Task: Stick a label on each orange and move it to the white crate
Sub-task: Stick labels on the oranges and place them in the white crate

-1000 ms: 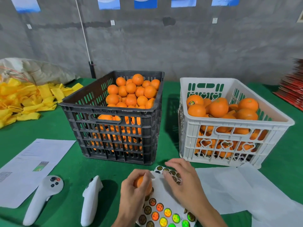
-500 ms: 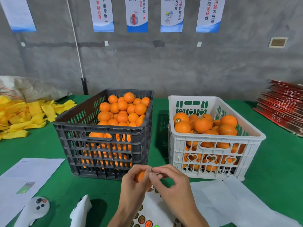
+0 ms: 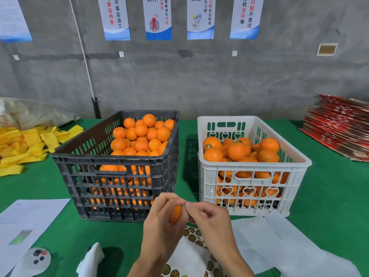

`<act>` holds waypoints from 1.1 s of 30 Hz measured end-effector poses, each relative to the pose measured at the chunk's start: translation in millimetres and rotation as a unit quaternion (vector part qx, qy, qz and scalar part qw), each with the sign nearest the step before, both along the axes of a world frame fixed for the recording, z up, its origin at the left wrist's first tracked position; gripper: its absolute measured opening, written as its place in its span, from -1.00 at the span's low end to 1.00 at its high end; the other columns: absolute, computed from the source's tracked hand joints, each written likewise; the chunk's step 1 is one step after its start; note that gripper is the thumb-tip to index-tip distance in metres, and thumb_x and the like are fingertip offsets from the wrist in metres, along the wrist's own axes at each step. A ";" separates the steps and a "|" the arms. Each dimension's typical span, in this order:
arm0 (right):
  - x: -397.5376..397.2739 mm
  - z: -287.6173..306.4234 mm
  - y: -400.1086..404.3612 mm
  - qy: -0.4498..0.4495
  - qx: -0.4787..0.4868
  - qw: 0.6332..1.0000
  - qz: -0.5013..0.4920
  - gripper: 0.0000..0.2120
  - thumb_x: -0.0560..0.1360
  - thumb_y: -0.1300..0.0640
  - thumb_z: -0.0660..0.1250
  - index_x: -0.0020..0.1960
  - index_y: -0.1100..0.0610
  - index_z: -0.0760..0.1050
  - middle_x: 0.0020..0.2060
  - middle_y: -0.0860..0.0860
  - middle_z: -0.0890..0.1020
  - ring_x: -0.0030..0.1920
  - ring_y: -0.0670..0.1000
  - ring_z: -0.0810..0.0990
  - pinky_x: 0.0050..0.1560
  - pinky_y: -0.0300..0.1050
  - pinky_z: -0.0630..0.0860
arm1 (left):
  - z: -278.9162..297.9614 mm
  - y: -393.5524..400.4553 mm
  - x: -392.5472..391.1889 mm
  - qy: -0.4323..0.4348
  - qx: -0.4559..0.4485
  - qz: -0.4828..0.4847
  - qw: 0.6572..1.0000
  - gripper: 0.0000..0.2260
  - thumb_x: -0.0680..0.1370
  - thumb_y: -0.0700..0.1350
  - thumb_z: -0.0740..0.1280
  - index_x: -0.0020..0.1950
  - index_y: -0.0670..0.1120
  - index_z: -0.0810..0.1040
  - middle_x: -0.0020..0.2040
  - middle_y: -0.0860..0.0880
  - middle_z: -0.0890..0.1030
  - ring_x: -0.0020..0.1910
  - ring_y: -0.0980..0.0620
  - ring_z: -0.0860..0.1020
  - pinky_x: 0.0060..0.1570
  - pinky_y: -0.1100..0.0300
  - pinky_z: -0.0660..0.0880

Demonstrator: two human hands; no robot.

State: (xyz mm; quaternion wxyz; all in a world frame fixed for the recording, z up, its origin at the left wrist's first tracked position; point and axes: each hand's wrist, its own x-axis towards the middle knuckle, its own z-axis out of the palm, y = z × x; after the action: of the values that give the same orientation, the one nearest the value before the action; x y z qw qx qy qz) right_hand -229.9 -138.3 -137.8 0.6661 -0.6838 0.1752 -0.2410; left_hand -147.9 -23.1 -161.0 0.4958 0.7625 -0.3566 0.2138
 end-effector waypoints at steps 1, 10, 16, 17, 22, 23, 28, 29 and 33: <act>0.1 -1.2 -0.8 0.005 -0.001 1.000 -0.003 -0.87 0.51 0.07 0.45 -0.17 0.04 0.75 -0.26 0.04 0.74 -0.13 0.06 0.72 0.06 -0.01 0.68 | 0.8 -0.2 -0.7 0.007 0.000 0.001 1.000 -0.93 0.58 -0.02 0.46 -0.05 0.15 0.61 0.05 0.18 0.54 0.03 0.06 0.61 -0.09 0.20 0.56; -3.0 -1.9 -21.8 -0.054 -0.296 0.936 -0.181 -0.88 0.53 0.12 0.42 -0.15 -0.03 0.68 -0.20 -0.15 0.67 -0.15 -0.07 0.63 -0.11 -0.12 0.57 | 19.1 -16.3 -3.7 0.522 -0.262 -0.132 0.801 -0.83 0.62 -0.03 0.43 0.02 -0.12 0.74 0.15 0.19 0.57 0.08 -0.15 0.63 -0.14 0.06 0.65; -7.5 -12.9 -12.4 -0.078 -0.595 0.791 -0.121 -0.68 0.69 -0.04 0.19 0.28 0.07 0.61 0.18 -0.04 0.63 0.14 -0.05 0.60 0.15 -0.11 0.59 | 40.6 -21.7 -5.2 0.568 -0.300 -0.139 0.754 -0.71 0.53 0.09 0.47 0.06 -0.11 0.73 -0.03 -0.11 0.67 -0.19 -0.02 0.64 -0.14 0.09 0.64; -8.4 -9.3 -10.9 -0.054 -0.590 0.798 -0.112 -0.62 0.69 -0.10 0.15 0.35 0.04 0.56 0.25 -0.06 0.60 0.19 -0.07 0.59 0.19 -0.14 0.59 | 43.0 -24.6 -2.7 0.568 -0.299 -0.137 0.755 -0.71 0.54 0.12 0.45 0.06 -0.08 0.74 -0.03 -0.14 0.67 -0.16 -0.07 0.67 -0.08 0.04 0.66; -0.7 17.7 -18.8 0.050 -0.556 0.811 -0.173 -0.24 0.48 -0.27 0.39 0.55 0.06 0.32 0.45 -0.03 0.48 0.39 -0.02 0.52 0.33 -0.18 0.42 | 66.6 -59.6 -1.5 0.489 -0.213 -0.161 0.830 -0.81 0.69 0.03 0.30 0.08 0.19 0.72 0.17 -0.02 0.69 0.08 0.04 0.71 0.19 -0.01 0.62; 1.2 26.6 -28.5 0.035 -0.540 0.818 -0.196 -0.24 0.45 -0.22 0.48 0.51 0.12 0.38 0.41 0.02 0.53 0.36 0.04 0.56 0.29 -0.09 0.52 | 75.0 -69.3 -0.3 0.468 -0.191 -0.188 0.842 -0.79 0.70 0.01 0.27 0.15 0.16 0.71 0.21 0.00 0.68 0.11 0.08 0.69 0.23 0.05 0.58; 11.5 85.1 -91.9 0.011 -0.536 0.791 -0.294 -0.43 0.57 -0.09 0.41 0.42 0.26 0.47 0.27 0.16 0.62 0.24 0.16 0.61 0.23 0.10 0.57 | 137.3 -125.6 12.4 0.379 -0.083 -0.280 0.878 -0.66 0.74 -0.02 0.19 0.51 -0.03 0.47 0.27 -0.23 0.63 0.32 -0.04 0.59 0.51 0.05 0.36; 13.4 93.6 -106.5 0.038 -0.542 0.781 -0.308 -0.46 0.61 -0.11 0.34 0.44 0.23 0.44 0.32 0.15 0.59 0.30 0.16 0.56 0.30 0.08 0.50 | 150.2 -136.1 13.9 0.362 -0.063 -0.289 0.884 -0.65 0.74 0.01 0.19 0.51 0.00 0.47 0.19 -0.18 0.66 0.28 0.01 0.61 0.48 0.07 0.38; 22.2 113.0 -142.6 0.094 -0.538 0.767 -0.337 -0.51 0.62 -0.11 0.31 0.49 0.07 0.44 0.54 0.18 0.33 0.55 0.21 0.26 0.53 0.12 0.23 | 178.4 -146.0 26.0 0.260 -0.069 -0.265 0.926 -0.81 0.70 -0.03 0.29 0.30 0.07 0.59 0.19 0.15 0.65 0.15 0.39 0.57 0.22 0.41 0.50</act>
State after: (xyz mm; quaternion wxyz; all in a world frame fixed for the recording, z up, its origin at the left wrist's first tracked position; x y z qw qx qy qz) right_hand -207.7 -280.9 -24.8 0.0454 -0.8464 0.2980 -0.4390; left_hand -121.9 -169.2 17.5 0.6610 0.6329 -0.3887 -0.1071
